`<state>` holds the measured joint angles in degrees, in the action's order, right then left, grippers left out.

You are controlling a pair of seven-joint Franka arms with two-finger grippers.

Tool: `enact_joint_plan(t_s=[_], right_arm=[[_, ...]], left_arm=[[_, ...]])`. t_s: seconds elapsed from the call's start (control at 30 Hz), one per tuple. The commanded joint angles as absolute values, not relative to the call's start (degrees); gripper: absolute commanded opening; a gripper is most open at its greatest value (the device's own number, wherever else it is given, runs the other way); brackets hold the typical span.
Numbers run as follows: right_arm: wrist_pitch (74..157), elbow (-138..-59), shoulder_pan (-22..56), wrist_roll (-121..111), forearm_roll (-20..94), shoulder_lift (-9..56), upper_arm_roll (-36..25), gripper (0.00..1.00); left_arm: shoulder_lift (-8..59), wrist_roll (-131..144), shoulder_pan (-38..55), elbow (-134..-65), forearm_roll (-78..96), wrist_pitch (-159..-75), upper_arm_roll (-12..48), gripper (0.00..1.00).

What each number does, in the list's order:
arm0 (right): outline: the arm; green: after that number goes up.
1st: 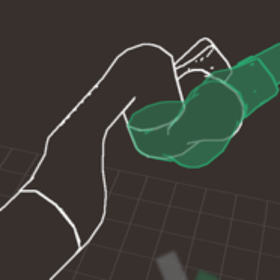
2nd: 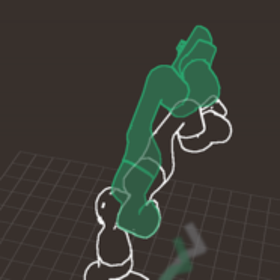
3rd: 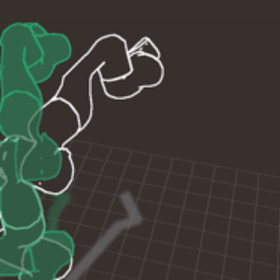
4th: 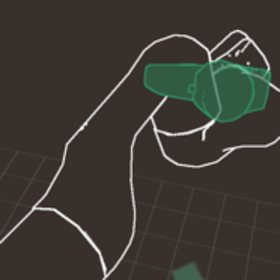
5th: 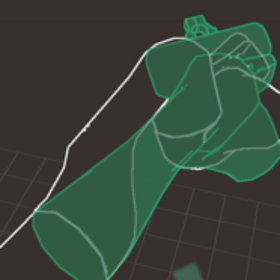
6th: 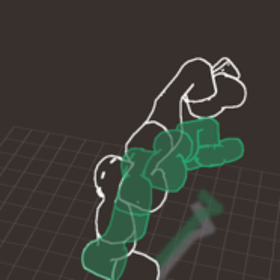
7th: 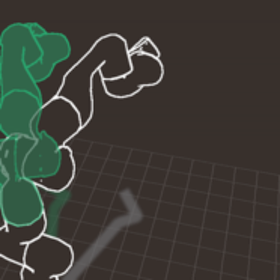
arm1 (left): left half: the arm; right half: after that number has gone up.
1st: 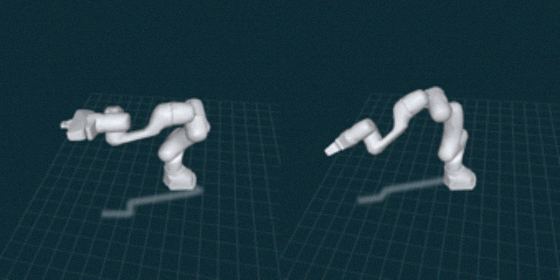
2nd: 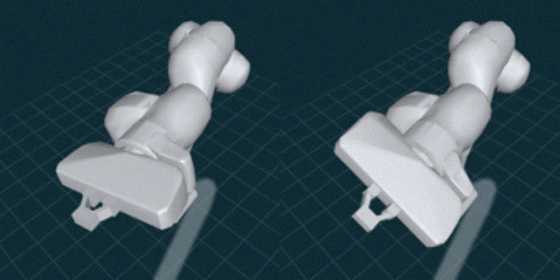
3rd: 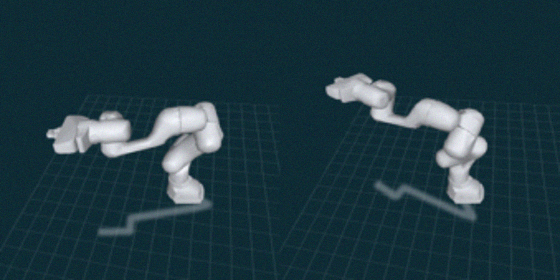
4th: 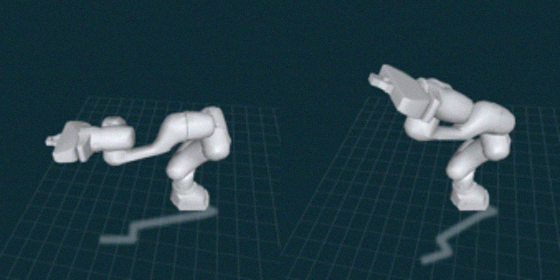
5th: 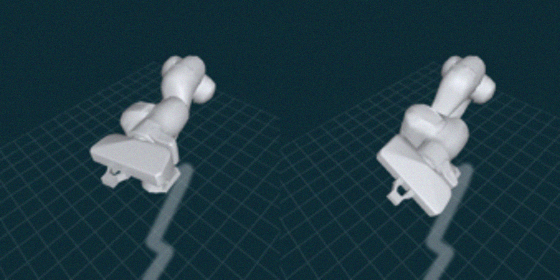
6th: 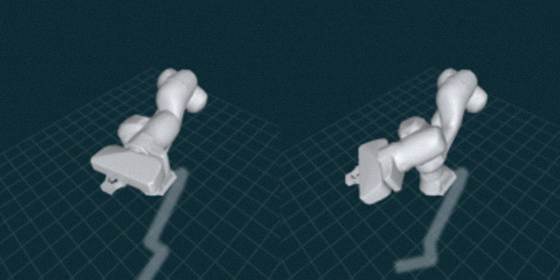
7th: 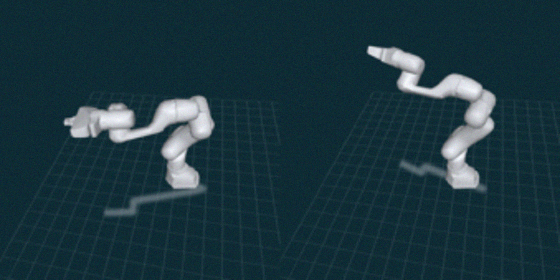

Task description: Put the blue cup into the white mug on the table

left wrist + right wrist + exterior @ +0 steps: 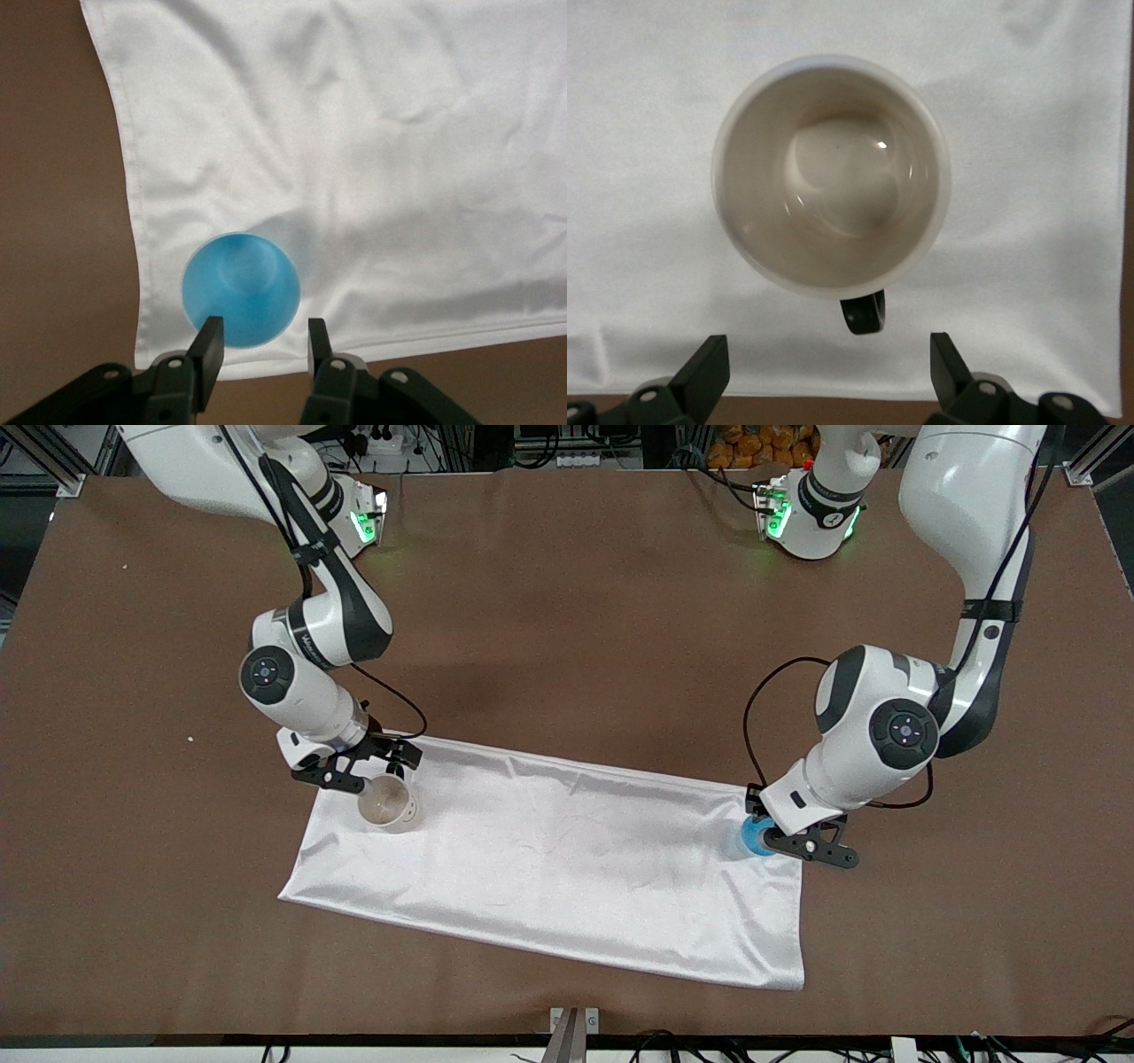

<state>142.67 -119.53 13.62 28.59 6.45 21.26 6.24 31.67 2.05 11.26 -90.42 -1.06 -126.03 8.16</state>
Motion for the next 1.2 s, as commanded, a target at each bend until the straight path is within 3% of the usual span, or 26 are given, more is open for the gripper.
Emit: enact_joint_plan(t_s=[0.0, 0.13, 0.77, 0.97, 1.07, 1.17], right_arm=[[145.9, -119.0, 14.2, 29.7, 7.2, 23.7, 6.0, 1.00], [147.8, -118.8, 13.9, 29.4, 6.7, 24.9, 5.9, 1.00], [150.6, -115.4, 12.0, 26.0, 5.1, 29.2, 5.4, 1.00], [150.6, -115.1, 12.0, 26.0, 4.3, 29.3, 5.4, 0.37], [150.6, -115.1, 12.0, 25.8, 3.1, 29.3, 5.4, 0.20], [150.6, -115.0, 12.0, 25.7, 1.1, 29.3, 5.4, 0.09]], left_arm=[[34.0, 1.1, 12.0, -89.2, -1.8, -127.7, 8.2, 0.47], [34.9, 1.1, 12.4, -89.2, -1.8, -128.3, 8.2, 0.51], [38.2, -1.4, 13.0, -89.6, -5.1, -131.0, 8.1, 0.50], [39.1, -2.1, 13.0, -89.6, -5.3, -131.7, 8.1, 0.50], [39.4, -2.3, 13.0, -89.6, -5.3, -131.9, 8.1, 0.49], [39.6, -2.8, 13.1, -89.6, -5.3, -131.9, 8.1, 0.40]])
